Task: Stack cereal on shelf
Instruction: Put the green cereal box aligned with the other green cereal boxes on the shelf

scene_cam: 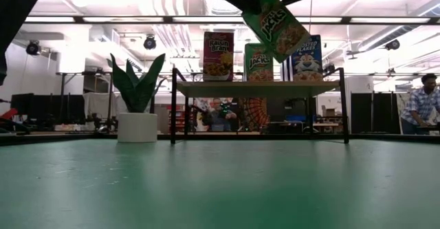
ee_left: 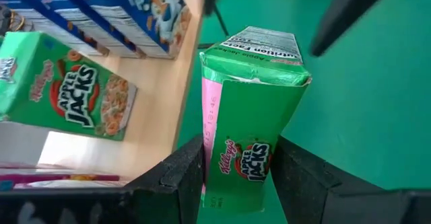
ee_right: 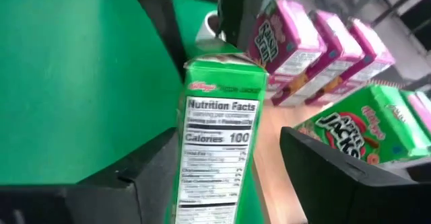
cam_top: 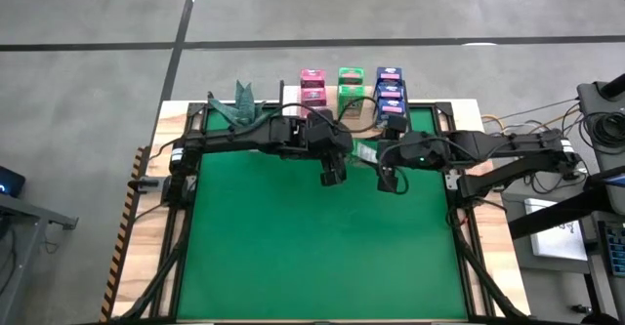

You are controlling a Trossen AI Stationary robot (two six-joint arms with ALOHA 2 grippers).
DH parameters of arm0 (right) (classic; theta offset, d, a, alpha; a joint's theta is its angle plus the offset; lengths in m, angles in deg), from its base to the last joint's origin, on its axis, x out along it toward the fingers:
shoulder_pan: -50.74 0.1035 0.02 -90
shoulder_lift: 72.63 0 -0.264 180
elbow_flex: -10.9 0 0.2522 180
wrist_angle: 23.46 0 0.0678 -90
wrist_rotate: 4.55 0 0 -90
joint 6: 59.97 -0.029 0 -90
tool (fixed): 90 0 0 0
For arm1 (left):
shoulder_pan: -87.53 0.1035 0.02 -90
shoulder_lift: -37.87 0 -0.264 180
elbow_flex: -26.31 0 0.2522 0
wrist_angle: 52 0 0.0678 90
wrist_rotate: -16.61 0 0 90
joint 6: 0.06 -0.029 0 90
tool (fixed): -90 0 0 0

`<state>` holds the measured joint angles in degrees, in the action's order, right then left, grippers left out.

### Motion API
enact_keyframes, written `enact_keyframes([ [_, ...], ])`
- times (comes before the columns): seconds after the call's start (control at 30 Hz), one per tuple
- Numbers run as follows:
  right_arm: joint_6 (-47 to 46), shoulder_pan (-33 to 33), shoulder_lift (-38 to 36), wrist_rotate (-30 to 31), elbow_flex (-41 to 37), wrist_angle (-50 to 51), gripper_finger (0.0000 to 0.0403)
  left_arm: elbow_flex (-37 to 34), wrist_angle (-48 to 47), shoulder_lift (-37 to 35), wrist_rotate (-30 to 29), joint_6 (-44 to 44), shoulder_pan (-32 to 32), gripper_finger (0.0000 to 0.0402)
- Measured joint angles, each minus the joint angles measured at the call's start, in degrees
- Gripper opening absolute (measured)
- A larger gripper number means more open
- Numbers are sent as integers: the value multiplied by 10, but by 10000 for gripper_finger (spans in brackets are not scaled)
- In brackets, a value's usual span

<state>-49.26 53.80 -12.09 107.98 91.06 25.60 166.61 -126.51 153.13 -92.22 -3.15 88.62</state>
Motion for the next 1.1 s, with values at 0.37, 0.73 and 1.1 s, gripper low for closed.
enact_keyframes([
  [0.37, -33, -9, 37, -10, 20, 31, 254, 0, 2, 0, -1, 5, -15, 141],
  [0.73, -20, -20, 37, -81, -1, -17, 210, 1, 8, 0, 10, 2, -20, 141],
  [1.1, -11, -20, 37, -95, -2, -17, 163, 1, 8, -1, 18, -10, -22, 141],
])
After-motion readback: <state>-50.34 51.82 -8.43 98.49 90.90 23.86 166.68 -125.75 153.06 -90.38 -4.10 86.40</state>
